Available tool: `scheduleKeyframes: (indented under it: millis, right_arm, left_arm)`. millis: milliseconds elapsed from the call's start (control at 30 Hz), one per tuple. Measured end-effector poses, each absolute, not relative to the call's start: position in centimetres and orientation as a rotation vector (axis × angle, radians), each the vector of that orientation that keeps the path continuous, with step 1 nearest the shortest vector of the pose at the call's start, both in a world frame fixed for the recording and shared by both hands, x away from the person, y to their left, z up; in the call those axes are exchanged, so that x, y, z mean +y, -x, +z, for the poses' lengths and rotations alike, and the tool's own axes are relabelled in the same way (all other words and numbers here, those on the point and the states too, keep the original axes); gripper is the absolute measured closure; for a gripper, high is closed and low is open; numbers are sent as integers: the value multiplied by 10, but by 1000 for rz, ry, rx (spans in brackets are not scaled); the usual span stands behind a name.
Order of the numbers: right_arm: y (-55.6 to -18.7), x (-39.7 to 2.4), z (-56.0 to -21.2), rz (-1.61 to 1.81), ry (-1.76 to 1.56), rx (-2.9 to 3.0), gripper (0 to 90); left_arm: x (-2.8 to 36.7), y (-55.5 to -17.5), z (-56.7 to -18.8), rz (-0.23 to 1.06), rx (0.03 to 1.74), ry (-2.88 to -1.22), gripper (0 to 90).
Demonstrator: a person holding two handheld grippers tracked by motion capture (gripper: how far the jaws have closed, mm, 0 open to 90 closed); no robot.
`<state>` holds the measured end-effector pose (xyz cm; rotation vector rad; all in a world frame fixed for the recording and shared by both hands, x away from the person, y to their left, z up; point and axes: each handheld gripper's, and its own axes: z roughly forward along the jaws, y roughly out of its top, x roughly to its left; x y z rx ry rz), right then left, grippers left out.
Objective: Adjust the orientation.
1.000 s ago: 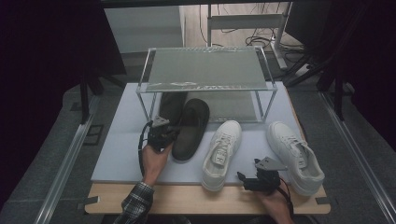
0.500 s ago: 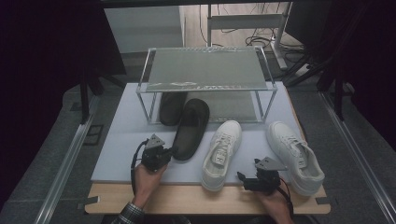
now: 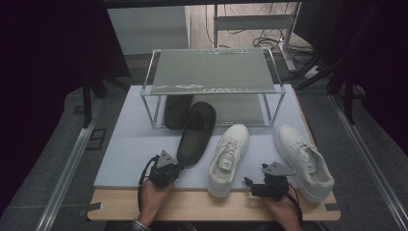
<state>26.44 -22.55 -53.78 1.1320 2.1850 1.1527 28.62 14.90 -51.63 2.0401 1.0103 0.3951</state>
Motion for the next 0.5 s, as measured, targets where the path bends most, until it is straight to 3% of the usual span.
scheduleKeyframes:
  millis: [500]
  right_arm:
    - [-264, -226, -538, 1153, -1132, 2185, 127]
  left_arm:
    - [135, -302, -516, 447, 1028, -2044, 895]
